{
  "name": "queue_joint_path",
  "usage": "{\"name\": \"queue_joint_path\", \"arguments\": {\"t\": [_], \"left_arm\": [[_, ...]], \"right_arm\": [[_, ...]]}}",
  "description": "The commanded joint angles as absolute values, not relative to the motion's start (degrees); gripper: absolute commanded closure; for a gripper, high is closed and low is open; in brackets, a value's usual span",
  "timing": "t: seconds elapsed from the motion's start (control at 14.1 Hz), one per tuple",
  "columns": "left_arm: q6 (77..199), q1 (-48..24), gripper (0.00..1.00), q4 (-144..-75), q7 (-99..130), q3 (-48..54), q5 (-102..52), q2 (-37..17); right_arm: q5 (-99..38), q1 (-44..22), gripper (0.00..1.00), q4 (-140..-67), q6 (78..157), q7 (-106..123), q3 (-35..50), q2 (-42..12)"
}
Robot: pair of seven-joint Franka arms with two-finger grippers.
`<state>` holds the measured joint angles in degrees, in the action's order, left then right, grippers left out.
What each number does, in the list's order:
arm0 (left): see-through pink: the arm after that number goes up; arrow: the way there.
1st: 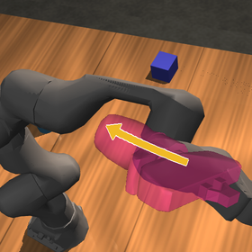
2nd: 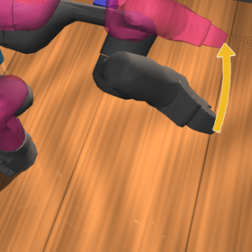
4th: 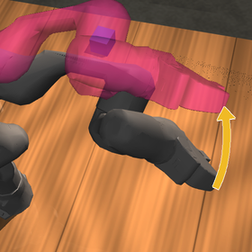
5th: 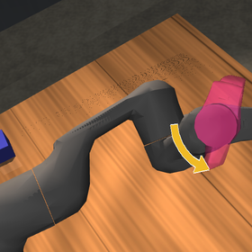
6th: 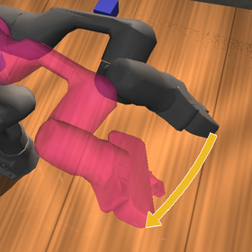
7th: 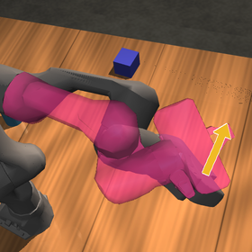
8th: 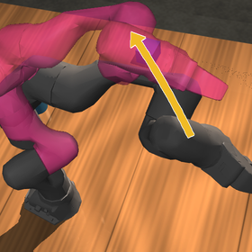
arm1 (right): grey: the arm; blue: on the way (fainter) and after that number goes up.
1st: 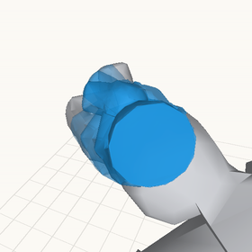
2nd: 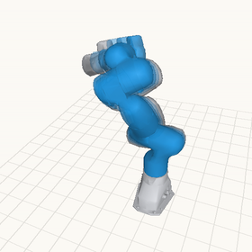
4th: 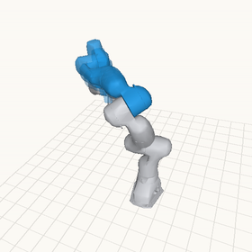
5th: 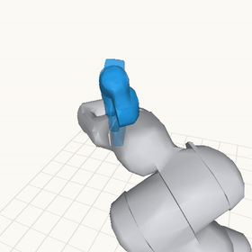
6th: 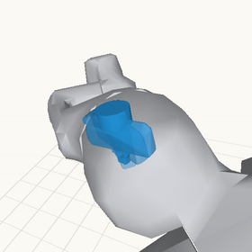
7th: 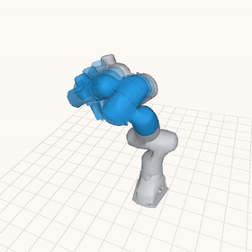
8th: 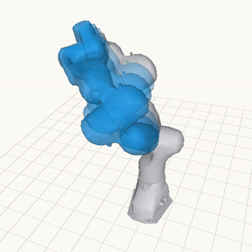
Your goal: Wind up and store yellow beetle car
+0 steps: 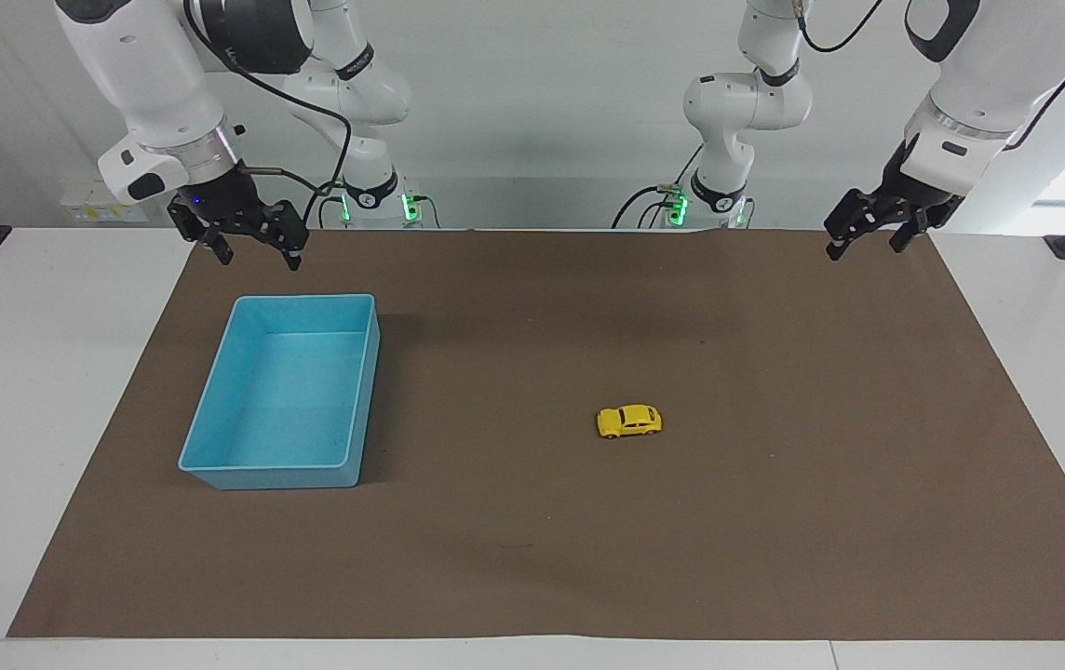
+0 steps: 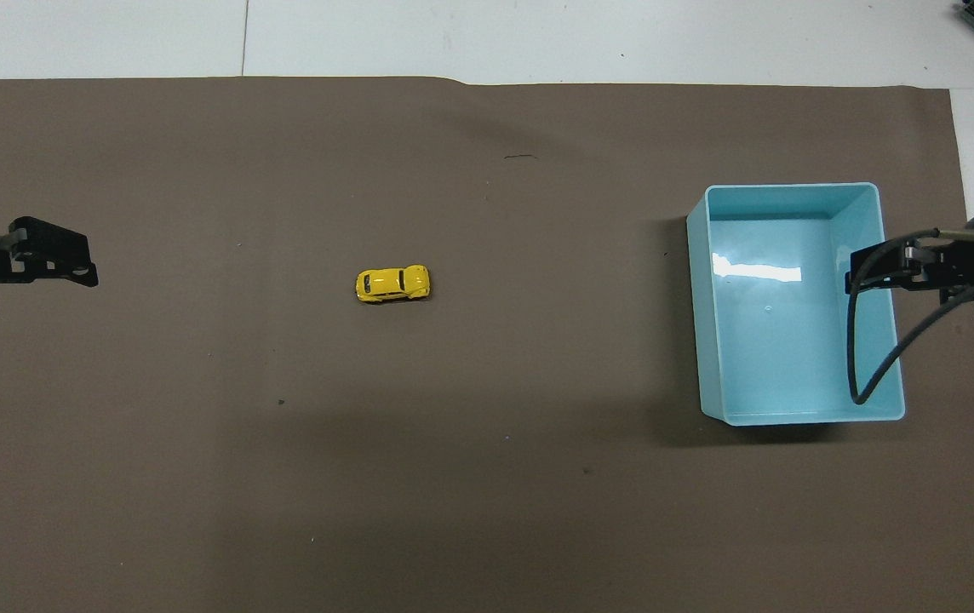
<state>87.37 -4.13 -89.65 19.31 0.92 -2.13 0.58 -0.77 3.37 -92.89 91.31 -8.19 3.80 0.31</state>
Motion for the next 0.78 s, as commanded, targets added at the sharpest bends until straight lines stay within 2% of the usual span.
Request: {"name": "queue_joint_path", "arguments": {"t": [0.0, 0.71], "left_arm": [[88.0, -4.1, 0.0, -91.9, 24.4, 1.2, -1.9, 1.8], [88.2, -4.1, 0.0, -91.9, 28.8, 1.1, -1.9, 1.8]], "right_arm": [[-1.6, 3.9, 0.0, -93.9, 91.3, -6.8, 3.9, 1.3], [-1.6, 3.9, 0.0, -93.9, 91.3, -6.8, 3.9, 1.3]]}}
